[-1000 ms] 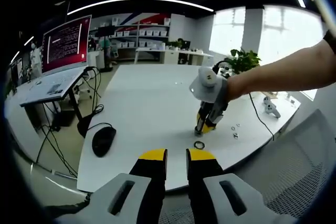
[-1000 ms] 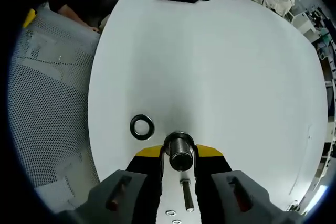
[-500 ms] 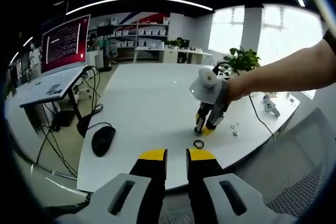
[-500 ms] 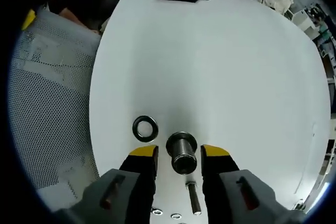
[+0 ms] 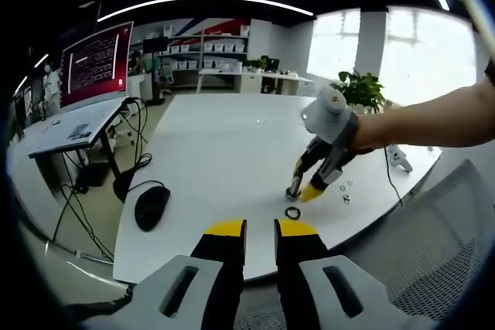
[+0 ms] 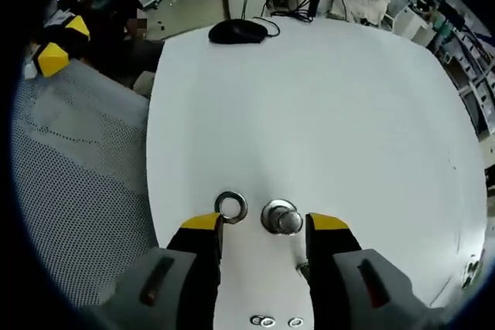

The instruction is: Place the washer onto the threaded stud by aligning its center hole with the stud, sliding it down to the base, and recovering from edge contact or off-axis alignment until the washer reaches the visible bottom stop.

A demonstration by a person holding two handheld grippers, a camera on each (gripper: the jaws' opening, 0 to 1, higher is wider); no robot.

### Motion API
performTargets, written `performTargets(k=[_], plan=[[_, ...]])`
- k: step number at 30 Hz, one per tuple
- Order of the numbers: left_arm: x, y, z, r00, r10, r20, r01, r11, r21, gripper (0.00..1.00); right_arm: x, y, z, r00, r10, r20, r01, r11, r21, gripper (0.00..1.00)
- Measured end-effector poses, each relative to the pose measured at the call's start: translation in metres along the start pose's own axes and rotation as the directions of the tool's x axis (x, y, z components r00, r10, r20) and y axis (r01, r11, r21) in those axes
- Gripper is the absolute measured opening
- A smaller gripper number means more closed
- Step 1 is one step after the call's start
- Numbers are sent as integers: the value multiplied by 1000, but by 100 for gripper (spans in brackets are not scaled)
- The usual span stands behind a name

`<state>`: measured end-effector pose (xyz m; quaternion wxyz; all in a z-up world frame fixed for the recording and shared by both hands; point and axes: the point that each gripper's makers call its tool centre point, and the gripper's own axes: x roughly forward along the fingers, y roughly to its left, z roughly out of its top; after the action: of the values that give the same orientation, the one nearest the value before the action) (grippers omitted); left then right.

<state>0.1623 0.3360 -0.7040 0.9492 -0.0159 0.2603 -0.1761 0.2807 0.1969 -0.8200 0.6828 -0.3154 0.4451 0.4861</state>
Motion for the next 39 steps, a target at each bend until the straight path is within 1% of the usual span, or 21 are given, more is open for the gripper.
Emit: performTargets(k=[4,9,14,20,26,28,34,38,39], plan=[[0,0,1,1000,-3,4,3,1000,-2,11,-3,1,-8,1000,-12,13,12,999,33,45],[0,0,1,1000,-3,5,3,1000,-2,11,-2,8,-16,999,2,40,-6,995,97,45],[0,-1,1,1000,-2,5,2,1000,-2,11,1,15,-24,1000,10,29,-14,991,133,44],[0,0,2,1000,-2,9,2,1000,-5,11,6,26,-25,999,27,23,-29,991,130,44],[0,0,2,1000,-1,11,1,1000,-7,11,17,39,-25,999,53,5,-53,993,102,43],[0,0,2,1000,-1,12,1,1000,-7,11,20,39,-26,999,53,-8,-52,995,83,42],[0,0,3,1000,1,16,-1,1000,-10,11,35,41,-23,998,64,-30,-62,995,73,40],[0,0,3,1000,2,15,-1,1000,-9,12,44,39,-23,998,44,-54,-41,997,62,40],[0,0,3,1000,2,16,-2,1000,-9,12,43,36,-19,999,24,-43,-23,999,38,39]])
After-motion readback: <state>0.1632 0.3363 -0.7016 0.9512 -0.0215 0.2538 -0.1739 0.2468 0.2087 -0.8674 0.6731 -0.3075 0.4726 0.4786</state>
